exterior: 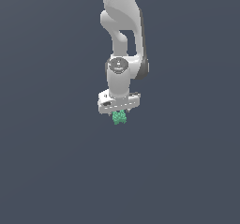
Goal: Pick up the object and move it to a goal position.
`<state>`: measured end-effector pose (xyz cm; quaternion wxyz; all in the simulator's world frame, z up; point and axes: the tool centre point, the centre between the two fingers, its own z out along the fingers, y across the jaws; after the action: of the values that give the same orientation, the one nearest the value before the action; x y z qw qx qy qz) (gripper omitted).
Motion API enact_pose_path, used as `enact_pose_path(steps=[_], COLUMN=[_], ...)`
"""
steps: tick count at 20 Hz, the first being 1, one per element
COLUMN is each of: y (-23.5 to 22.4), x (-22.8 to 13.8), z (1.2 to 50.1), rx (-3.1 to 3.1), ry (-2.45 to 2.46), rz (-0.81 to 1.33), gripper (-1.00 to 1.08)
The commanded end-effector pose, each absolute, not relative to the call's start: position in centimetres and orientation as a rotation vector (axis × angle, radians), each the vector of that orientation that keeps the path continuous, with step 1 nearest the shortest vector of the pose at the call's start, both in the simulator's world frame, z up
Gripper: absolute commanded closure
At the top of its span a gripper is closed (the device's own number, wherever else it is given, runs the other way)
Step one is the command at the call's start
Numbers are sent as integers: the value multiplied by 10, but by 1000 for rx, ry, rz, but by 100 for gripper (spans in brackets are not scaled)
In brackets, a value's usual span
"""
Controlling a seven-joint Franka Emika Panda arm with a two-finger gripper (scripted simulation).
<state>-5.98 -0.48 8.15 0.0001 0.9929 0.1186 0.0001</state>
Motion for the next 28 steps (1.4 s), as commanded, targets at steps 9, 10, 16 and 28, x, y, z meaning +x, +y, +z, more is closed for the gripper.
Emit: enact_pose_path(steps=[9, 10, 16, 28], y=[-5, -5, -4, -6], x=[-61, -61, -61, -56], z=[42, 41, 41, 51], rx=[3119, 3119, 3119, 3118], ry=[379, 379, 380, 378], rz=[0, 0, 0, 1], gripper=[-92, -92, 108, 108])
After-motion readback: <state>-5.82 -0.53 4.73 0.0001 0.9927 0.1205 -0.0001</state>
